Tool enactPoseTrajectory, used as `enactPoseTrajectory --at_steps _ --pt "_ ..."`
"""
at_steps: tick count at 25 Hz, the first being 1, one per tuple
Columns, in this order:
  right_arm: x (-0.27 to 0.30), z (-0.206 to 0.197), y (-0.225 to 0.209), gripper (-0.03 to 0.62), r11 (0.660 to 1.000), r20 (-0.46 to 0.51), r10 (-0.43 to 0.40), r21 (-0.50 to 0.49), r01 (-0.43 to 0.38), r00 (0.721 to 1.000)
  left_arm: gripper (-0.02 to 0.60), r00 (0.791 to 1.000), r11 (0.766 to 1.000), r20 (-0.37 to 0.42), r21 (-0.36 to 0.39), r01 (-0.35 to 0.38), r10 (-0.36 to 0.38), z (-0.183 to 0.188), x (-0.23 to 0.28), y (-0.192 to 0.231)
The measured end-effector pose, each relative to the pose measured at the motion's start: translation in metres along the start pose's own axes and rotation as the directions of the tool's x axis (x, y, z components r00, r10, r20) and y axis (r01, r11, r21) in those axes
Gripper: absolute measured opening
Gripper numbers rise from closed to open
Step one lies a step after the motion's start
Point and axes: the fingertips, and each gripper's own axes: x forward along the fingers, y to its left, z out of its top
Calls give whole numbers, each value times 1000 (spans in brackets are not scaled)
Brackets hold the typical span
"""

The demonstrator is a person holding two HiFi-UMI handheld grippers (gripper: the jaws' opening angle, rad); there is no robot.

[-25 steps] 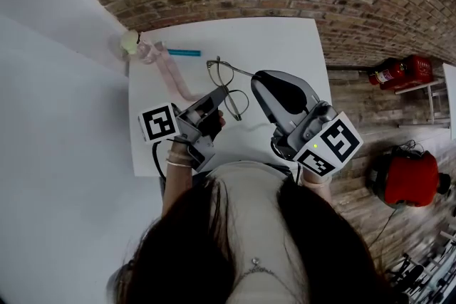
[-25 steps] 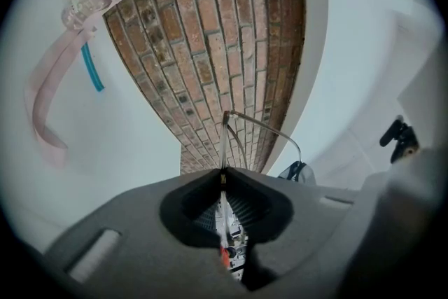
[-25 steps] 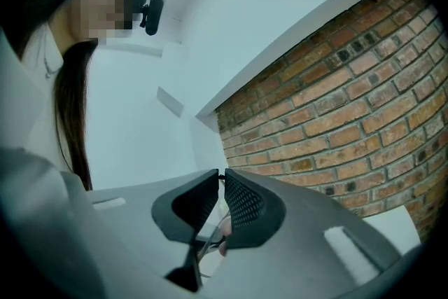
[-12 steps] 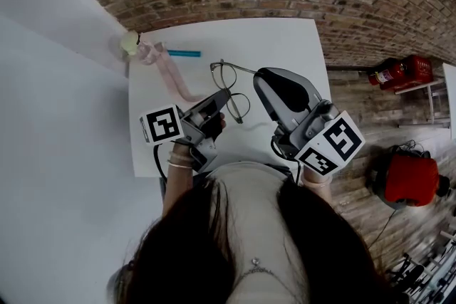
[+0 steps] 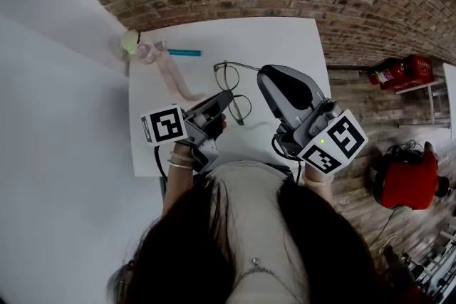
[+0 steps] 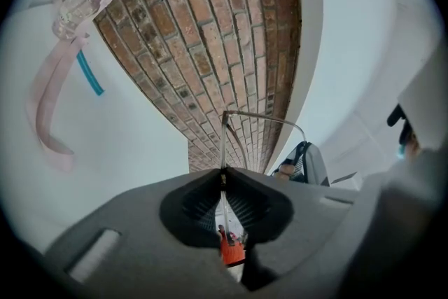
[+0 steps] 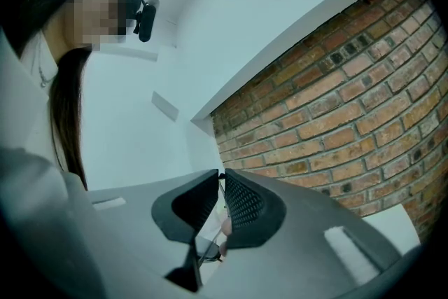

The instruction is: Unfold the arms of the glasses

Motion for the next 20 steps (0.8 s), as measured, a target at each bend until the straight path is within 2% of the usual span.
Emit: enactPoseTrajectory --at_steps 6,10,14,20 --pt "0 3 -3 34 1000 8 -8 10 8 1000 21 1000 1000 -19 18 -9 9 -2 1 0" --pt "-1 3 -5 34 1000 10 -14 16 13 1000 21 998 998 -30 18 -56 56 -6 -2 5" --pt "-2 4 -7 34 1000 15 -18 17 18 1000 21 999 999 -36 31 -15 16 -6 2 0" --pt "-2 3 -13 35 999 23 -31 19 30 999 21 998 999 -61 47 -20 23 -10 4 3"
